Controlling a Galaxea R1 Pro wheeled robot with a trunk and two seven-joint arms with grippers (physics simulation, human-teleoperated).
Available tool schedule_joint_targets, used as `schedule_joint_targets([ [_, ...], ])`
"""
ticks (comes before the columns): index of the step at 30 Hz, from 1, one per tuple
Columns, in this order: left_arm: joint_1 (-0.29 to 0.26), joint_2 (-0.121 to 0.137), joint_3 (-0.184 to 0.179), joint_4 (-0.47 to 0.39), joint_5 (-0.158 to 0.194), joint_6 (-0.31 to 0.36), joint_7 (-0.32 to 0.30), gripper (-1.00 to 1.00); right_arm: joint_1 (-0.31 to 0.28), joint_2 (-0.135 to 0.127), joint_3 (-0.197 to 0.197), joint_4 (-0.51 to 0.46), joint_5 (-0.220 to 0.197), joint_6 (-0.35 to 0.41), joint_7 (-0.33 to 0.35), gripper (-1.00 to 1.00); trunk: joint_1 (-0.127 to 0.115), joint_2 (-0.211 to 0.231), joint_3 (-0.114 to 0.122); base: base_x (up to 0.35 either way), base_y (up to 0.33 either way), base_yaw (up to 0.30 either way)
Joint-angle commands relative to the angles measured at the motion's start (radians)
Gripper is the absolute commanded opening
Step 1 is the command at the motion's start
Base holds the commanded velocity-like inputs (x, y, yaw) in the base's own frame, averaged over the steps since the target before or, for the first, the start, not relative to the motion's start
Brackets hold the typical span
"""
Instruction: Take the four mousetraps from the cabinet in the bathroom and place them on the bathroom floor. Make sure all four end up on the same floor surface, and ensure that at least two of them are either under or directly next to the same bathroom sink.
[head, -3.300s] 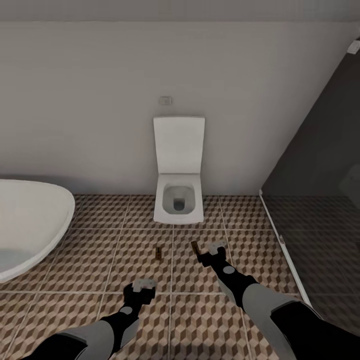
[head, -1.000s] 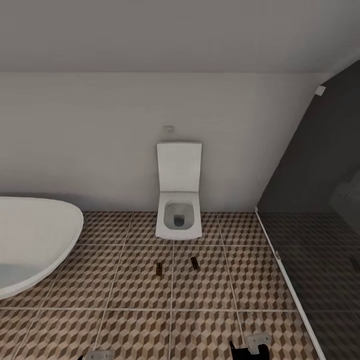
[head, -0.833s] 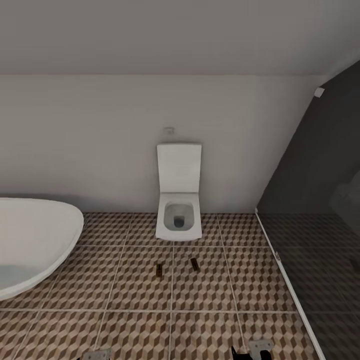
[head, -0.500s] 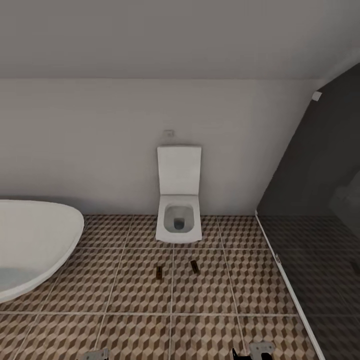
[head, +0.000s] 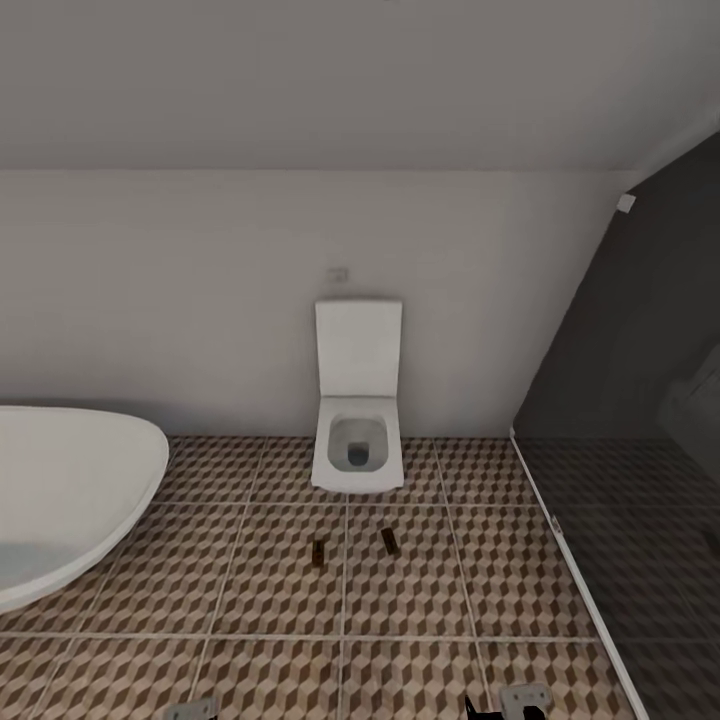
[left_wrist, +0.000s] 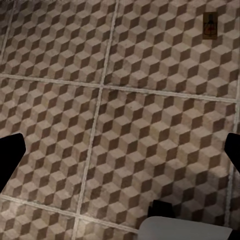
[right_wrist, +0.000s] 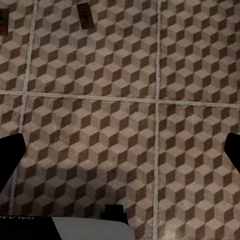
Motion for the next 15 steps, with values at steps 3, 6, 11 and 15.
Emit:
schedule_joint_targets([
  [3,-0.002,-0.002,-0.009,0.004,0.006,-0.005,0.002,1.0,-0.001,0.0,0.009,0.0,-0.006,-0.003,-0.004,1.0,0.001,-0.002,0.003,0.0,0.0,0.0],
  [6,-0.002,-0.005,-0.009,0.004,0.006,-0.004,0.001,1.0,-0.001,0.0,0.009,0.0,-0.006,-0.002,-0.004,1.0,0.001,-0.002,0.008,0.0,0.0,0.0],
  [11,-0.002,-0.007,-0.009,0.004,0.006,-0.004,0.001,1.0,-0.001,0.0,0.009,0.0,-0.006,-0.002,-0.004,1.0,0.001,-0.002,0.016,0.0,0.0,0.0],
  [15,-0.002,-0.007,-0.009,0.004,0.006,-0.004,0.001,1.0,-0.001,0.0,0.009,0.0,-0.006,-0.003,-0.004,1.0,0.001,-0.002,0.023,0.0,0.0,0.0],
])
